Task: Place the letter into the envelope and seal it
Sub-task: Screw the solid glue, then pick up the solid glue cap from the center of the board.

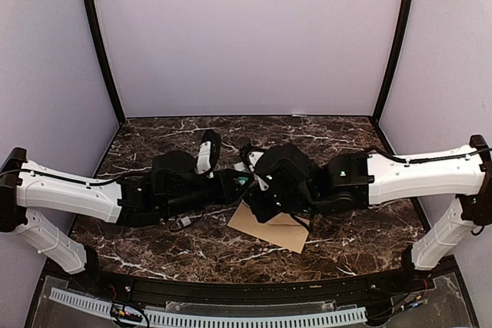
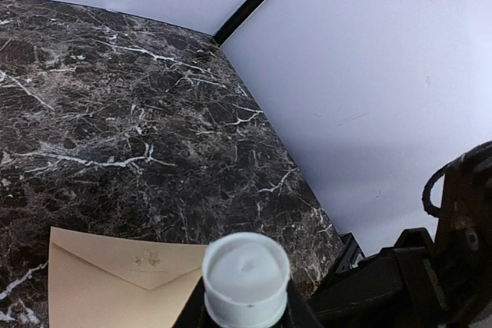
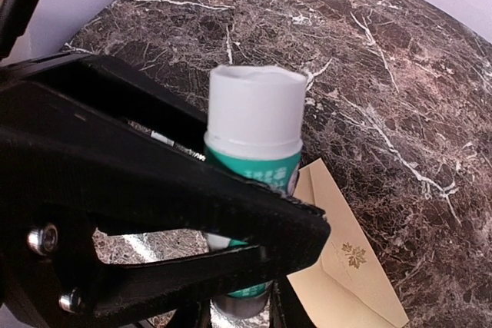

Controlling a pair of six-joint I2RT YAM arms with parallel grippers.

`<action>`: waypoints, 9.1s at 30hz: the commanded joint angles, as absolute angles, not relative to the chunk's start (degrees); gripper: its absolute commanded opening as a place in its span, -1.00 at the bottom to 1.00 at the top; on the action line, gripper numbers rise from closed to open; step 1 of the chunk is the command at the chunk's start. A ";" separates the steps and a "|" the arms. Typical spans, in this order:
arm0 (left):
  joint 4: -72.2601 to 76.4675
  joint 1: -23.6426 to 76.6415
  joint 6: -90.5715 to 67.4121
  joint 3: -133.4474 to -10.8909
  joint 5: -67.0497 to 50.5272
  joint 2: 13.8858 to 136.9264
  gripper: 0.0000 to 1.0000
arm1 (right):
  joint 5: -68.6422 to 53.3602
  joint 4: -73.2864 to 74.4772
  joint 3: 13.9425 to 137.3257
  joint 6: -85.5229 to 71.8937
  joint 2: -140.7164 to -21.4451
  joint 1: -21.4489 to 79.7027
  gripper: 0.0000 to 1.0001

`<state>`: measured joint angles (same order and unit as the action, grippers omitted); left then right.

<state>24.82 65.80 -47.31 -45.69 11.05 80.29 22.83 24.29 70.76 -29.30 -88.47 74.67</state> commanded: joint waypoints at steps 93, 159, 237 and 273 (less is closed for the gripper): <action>19.21 70.38 -47.99 -46.53 12.08 69.36 -1.00 | 14.66 9.91 70.33 -28.01 -80.36 78.03 -0.28; 6.53 67.18 -43.34 -37.59 0.65 53.50 0.92 | -14.39 -20.83 41.41 -38.08 -63.59 62.72 -0.88; 22.94 39.46 -43.08 -20.94 -21.28 74.61 0.82 | -16.70 -20.07 35.58 -40.61 -60.76 60.77 -0.92; 9.14 39.46 -21.13 -27.75 -17.17 80.54 0.28 | -16.44 -18.11 34.90 -40.28 -59.32 60.81 -0.92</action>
